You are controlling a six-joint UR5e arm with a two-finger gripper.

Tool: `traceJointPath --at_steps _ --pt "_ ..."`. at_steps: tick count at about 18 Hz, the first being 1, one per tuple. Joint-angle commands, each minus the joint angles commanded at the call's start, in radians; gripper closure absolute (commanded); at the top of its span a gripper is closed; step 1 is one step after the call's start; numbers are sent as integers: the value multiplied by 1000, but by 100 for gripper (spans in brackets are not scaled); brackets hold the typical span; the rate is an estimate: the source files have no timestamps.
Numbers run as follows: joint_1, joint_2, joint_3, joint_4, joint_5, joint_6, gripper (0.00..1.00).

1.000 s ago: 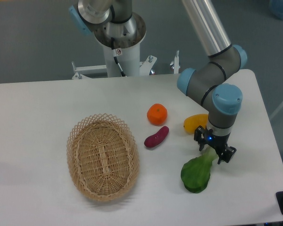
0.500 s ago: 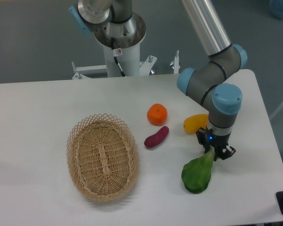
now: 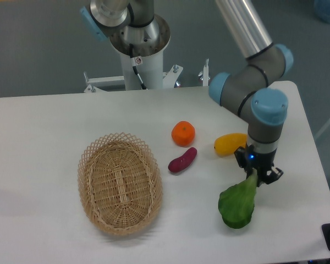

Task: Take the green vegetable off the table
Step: 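Lift the held bok choy up off the table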

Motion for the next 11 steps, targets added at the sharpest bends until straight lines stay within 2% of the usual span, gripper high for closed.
traceJointPath --at_steps 6,11 --pt "0 147 15 -186 -43 -2 66" --pt "6 163 46 -261 -49 -2 64"
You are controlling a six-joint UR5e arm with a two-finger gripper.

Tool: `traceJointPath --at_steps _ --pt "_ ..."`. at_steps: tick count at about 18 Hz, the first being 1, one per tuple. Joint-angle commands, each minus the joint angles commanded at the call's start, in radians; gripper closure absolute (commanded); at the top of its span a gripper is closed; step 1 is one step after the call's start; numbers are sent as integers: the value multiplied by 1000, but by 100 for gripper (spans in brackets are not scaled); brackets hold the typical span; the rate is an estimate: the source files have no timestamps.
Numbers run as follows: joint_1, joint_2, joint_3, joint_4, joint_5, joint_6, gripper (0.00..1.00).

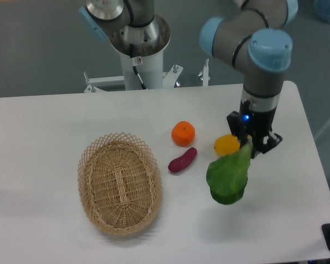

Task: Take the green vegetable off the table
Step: 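Lift the held bok choy up off the table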

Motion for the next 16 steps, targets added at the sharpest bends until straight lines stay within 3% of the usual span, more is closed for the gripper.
traceJointPath --at_steps 8,16 --pt "-2 11 20 -46 -2 3 64" --pt "55 14 68 -147 -37 77 64"
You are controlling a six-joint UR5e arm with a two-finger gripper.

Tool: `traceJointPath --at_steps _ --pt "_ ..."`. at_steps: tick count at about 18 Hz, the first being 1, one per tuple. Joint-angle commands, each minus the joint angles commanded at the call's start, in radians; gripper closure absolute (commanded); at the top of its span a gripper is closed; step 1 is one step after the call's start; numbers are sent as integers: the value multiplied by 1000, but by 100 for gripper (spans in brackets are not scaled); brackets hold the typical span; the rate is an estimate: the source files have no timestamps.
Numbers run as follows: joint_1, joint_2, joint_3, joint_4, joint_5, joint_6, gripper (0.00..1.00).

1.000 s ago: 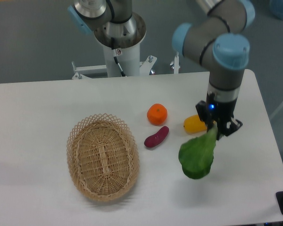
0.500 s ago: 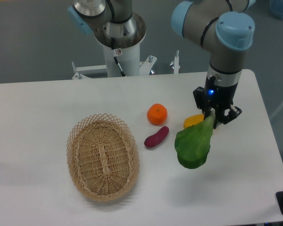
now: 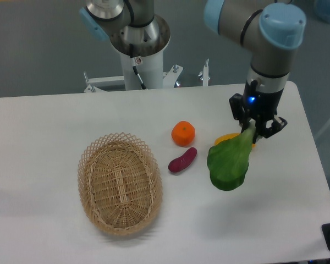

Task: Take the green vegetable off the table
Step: 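Lift the held bok choy up off the table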

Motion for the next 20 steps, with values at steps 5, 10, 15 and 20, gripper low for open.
traceJointPath --at_steps 5,10,15,20 --pt "15 11 -2 -61 -6 50 64" --pt "22 17 2 -69 -8 63 64" --pt "22 17 2 -69 -8 63 64" --pt "22 18 2 -68 -29 55 64"
